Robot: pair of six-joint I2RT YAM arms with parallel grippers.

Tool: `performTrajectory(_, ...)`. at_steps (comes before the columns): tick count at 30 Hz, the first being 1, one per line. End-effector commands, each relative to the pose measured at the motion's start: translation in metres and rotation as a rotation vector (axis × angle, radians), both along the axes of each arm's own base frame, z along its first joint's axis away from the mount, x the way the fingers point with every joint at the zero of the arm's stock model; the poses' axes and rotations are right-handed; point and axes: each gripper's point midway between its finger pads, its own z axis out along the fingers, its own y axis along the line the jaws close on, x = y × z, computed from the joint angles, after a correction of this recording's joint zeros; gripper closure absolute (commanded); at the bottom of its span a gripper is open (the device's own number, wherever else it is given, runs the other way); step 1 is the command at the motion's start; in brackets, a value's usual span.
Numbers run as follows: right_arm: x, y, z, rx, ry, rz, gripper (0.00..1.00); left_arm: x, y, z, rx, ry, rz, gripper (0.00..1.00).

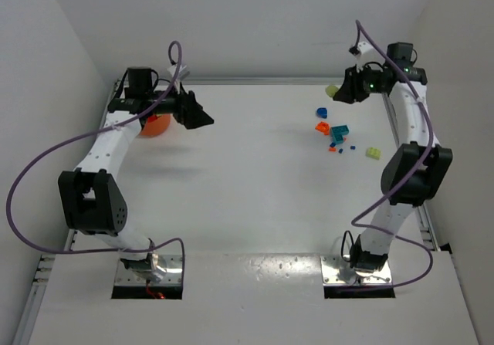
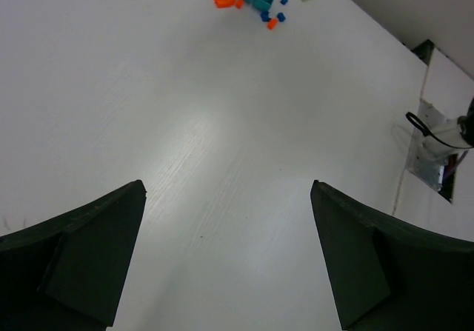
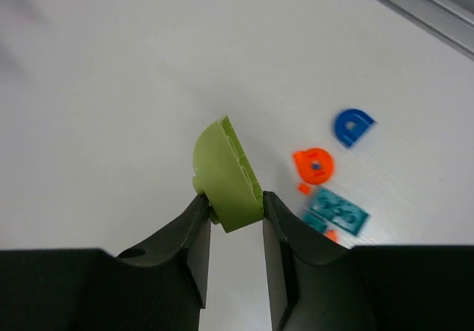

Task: Sort the legos into containers by color

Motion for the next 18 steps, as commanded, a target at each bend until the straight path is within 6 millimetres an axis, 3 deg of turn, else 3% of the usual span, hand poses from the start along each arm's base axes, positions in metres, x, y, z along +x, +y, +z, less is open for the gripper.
performTrajectory(1,-0.052,0.05,0.021,0.205,0.074,0.205,0.91,-0.04,-0.022,0.03,-0.068,-0.087,-0.157,0.0)
performTrajectory(4,-0.085,0.075,0.032,0.342,0.144,0.298,0.91,-0.057,-0.037,0.026,-0.108,-0.019,-0.181,0.0)
performTrajectory(6,-0.103,0.088,0.034,0.423,0.19,0.341,0.91,-0.066,-0.048,0.037,-0.153,-0.045,-0.212,0.0)
performTrajectory(7,-0.114,0.1,0.037,0.452,0.225,0.367,0.91,-0.077,-0.058,0.028,-0.167,-0.01,-0.231,0.0)
performTrajectory(11,-0.143,0.126,0.037,0.563,0.317,0.434,0.91,-0.094,-0.079,0.028,-0.166,0.003,-0.252,0.0)
performTrajectory(14,-0.159,0.148,0.04,0.634,0.379,0.484,0.91,-0.101,-0.093,0.026,-0.164,-0.001,-0.28,0.0)
performTrajectory(18,-0.173,0.17,0.037,0.584,0.393,0.513,0.91,-0.1,-0.104,0.023,-0.156,0.007,-0.282,0.0)
